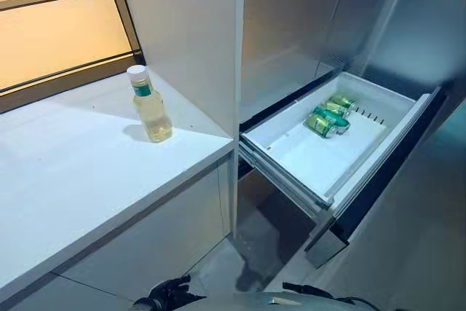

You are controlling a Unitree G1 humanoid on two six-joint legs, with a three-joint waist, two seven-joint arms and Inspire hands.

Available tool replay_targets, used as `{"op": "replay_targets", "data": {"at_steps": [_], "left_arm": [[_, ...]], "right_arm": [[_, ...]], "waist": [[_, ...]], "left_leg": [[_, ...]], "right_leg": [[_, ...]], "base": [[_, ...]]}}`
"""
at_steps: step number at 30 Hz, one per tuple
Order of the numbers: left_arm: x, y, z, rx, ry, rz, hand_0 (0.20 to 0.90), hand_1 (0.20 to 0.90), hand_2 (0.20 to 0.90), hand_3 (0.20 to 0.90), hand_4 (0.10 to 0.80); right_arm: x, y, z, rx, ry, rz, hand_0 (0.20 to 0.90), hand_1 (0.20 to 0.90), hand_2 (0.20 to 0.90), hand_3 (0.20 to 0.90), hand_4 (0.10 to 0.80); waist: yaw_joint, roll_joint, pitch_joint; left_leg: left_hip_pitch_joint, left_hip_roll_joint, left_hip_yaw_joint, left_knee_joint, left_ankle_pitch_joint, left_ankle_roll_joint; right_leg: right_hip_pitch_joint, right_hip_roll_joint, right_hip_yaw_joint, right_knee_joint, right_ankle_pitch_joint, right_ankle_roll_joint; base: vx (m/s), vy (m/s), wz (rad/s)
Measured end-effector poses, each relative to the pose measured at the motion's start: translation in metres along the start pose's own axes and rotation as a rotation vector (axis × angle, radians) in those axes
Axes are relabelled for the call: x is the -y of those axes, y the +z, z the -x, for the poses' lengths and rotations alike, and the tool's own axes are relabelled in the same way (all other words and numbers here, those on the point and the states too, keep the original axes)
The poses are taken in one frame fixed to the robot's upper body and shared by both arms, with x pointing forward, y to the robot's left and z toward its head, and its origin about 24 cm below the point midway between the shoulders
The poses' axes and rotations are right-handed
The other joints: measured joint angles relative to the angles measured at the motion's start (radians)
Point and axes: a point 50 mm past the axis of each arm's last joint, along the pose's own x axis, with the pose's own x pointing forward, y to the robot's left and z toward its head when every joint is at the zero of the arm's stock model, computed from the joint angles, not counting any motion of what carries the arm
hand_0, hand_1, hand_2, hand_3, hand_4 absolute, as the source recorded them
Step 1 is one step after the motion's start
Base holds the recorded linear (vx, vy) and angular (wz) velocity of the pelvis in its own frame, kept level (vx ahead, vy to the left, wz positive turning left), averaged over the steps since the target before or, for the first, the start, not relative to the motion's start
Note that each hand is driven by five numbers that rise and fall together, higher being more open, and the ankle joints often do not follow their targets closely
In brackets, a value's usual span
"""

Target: Put drinks into fridge and close the fridge

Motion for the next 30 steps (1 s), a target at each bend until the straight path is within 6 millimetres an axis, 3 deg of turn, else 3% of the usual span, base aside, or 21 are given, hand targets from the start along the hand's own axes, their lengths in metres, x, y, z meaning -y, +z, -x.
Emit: {"op": "replay_targets", "data": {"at_steps": [10,17,24,30], "left_arm": [[0.0,-0.001,0.0,0.006,0.008,0.001,0.9,0.9,0.9,0.9,0.8],[0.0,0.015,0.0,0.119,0.004,-0.048,0.9,0.9,0.9,0.9,0.8],[0.017,0.087,0.013,0.321,-0.284,-0.232,0.9,0.9,0.9,0.9,0.8],[0.029,0.147,0.057,0.365,-0.662,-0.266,0.9,0.9,0.9,0.9,0.8]], "right_arm": [[0.0,-0.001,0.0,-0.005,0.0,-0.002,0.9,0.9,0.9,0.9,0.8],[0.0,0.0,0.0,-0.008,0.0,-0.002,0.9,0.9,0.9,0.9,0.8],[0.008,0.007,0.003,-0.005,0.002,0.01,0.9,0.9,0.9,0.9,0.8],[0.017,0.01,0.007,0.007,-0.011,0.021,0.9,0.9,0.9,0.9,0.8]], "waist": [[0.0,0.0,-0.007],[0.001,0.001,-0.006],[0.001,0.028,0.008],[0.001,0.059,0.026]], "left_leg": [[0.001,0.0,0.0,0.0,0.0,0.0],[0.0,0.0,0.0,0.0,0.0,0.0],[-0.001,0.0,-0.001,-0.003,0.001,0.001],[-0.001,0.0,-0.005,-0.004,0.001,0.001]], "right_leg": [[0.0,0.0,0.0,0.0,0.0,0.0],[-0.001,0.0,0.001,0.001,0.0,0.0],[-0.002,-0.001,0.002,0.001,0.0,0.0],[0.001,-0.001,0.002,-0.002,0.003,0.001]], "base": [[0.0,0.0,0.0],[-0.004,0.004,0.0],[-0.014,0.023,0.0],[0.0,0.0,0.0]]}}
